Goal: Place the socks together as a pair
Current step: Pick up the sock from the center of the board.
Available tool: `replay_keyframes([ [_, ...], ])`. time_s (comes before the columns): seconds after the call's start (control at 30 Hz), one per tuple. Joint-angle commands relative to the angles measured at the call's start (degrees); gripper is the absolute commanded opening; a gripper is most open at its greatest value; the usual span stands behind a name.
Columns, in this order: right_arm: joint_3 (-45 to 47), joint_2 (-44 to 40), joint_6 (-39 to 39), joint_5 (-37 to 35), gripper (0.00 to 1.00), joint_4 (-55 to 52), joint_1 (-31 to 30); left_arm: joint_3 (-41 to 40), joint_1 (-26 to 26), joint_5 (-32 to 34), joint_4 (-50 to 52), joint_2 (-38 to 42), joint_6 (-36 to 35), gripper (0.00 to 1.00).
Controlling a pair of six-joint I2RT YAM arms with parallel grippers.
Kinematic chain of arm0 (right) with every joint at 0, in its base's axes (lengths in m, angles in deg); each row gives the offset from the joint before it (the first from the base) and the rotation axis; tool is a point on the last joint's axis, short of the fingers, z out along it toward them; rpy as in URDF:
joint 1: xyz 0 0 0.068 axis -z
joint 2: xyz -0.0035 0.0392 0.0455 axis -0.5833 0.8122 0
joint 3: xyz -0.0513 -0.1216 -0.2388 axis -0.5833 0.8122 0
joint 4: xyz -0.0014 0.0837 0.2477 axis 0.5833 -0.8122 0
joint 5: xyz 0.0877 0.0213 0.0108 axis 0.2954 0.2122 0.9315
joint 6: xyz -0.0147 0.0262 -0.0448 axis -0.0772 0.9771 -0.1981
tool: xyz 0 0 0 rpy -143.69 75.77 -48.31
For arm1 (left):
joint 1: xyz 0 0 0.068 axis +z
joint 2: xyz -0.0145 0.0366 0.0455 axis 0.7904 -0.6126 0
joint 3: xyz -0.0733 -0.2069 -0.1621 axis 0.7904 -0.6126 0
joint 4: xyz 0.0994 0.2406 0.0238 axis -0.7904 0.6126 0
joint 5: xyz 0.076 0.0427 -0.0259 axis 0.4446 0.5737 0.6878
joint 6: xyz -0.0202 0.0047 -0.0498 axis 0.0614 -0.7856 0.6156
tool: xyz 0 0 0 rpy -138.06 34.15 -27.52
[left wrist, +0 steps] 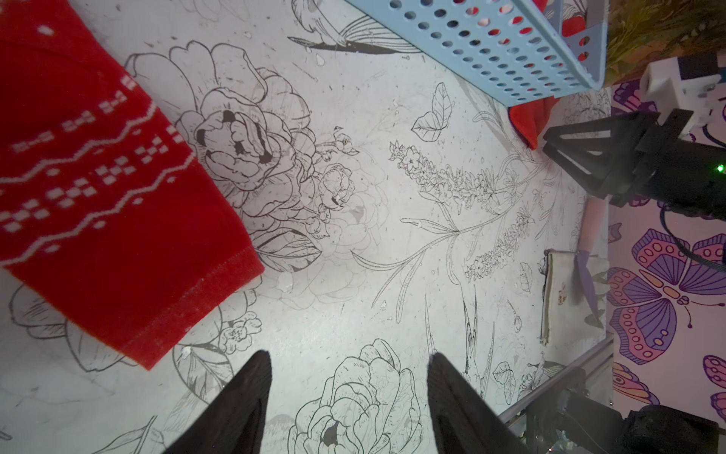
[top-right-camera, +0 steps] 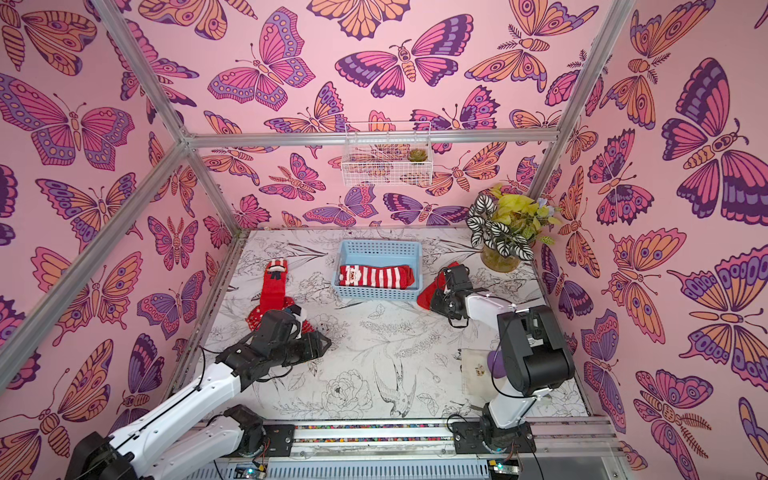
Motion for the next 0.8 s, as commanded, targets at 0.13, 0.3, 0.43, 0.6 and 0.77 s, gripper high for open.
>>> replay_keyframes([
  [0.13, -0.49, 2.28, 2.13, 2.8, 0.39, 1.65, -0.07, -1.48, -0.26, 0.66, -0.3, 0.36, 1.42, 0.65],
  [0.3, 0.44, 2.96, 3.04, 2.7, 0.39, 2.53, -0.12, -0.75, -0.31, 0.47, -0.25, -1.66, 1.18, 0.65],
  [0.43, 0.36, 3.09, 3.44, 2.59, 0.38, 1.94, -0.12, -0.47, -0.37, 0.32, -0.25, -2.71, 1.1, 0.65],
  [0.6, 3.0, 0.25, 8.05, 2.83, 0.39, 2.35, -0.21, -0.82, -0.36, 0.44, -0.25, -2.41, 1.25, 0.65],
  [0.77, 6.2, -3.15, 13.46, 3.59, 0.42, 4.88, -0.25, -1.56, -0.38, 0.62, -0.33, -2.05, 1.43, 0.65],
])
